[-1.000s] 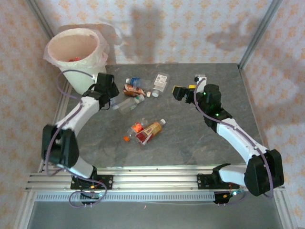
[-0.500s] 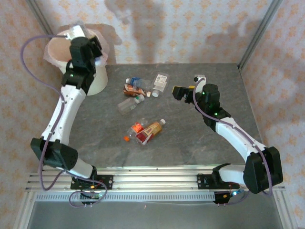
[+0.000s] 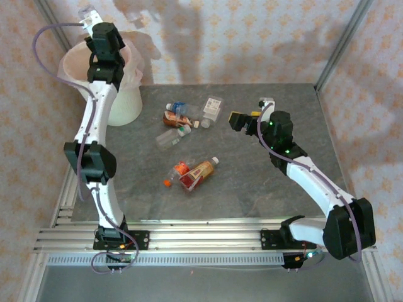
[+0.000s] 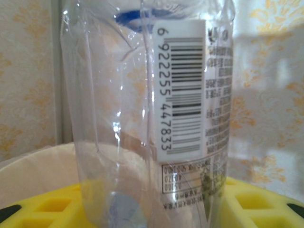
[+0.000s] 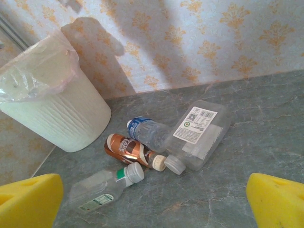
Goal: Put the plastic bottles in the bin
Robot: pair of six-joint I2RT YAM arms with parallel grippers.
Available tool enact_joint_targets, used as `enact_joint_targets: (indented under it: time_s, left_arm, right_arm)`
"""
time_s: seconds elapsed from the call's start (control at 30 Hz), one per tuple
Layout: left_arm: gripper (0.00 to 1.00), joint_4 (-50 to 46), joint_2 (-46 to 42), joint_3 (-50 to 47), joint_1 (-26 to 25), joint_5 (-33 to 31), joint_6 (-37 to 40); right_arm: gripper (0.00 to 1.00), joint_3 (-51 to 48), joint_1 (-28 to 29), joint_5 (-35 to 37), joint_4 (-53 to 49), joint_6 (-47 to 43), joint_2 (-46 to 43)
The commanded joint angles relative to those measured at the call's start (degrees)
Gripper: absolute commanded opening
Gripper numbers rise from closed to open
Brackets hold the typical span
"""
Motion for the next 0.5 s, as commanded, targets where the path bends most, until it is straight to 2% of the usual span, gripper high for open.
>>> enact_joint_targets:
  time_s: [0.0, 0.07, 0.17, 0.23, 0.47]
  left_arm:
    - [0.57, -7.56, 6.59, 10.4, 1.25, -2.87, 0.1]
    - [0.58, -13.88, 13.15, 20.38, 1.9, -1.46, -1.74]
    - [0.6, -21.44, 20.63, 31.87, 2.15, 4.05, -3.97]
    - [0.61, -22.84, 22.11, 32.49, 2.17, 5.2, -5.61]
    - [0.7, -21.44, 19.33, 26.62, 2.19, 9.31, -9.46]
  right_arm:
    - [0.99, -0.08, 0.34, 0.82, -1.07, -1.88, -1.05]
    - [0.99, -0.09, 0.32, 1.05, -1.51, -2.36, -2.46]
    - [0.99, -0.28, 0.28, 1.38, -1.68, -2.73, -2.9]
    - [0.99, -0.3, 0.35, 1.46, -1.79, -2.74, -2.96]
    - [0.99, 0.18, 0.33, 1.37, -2.67, -3.69, -2.79]
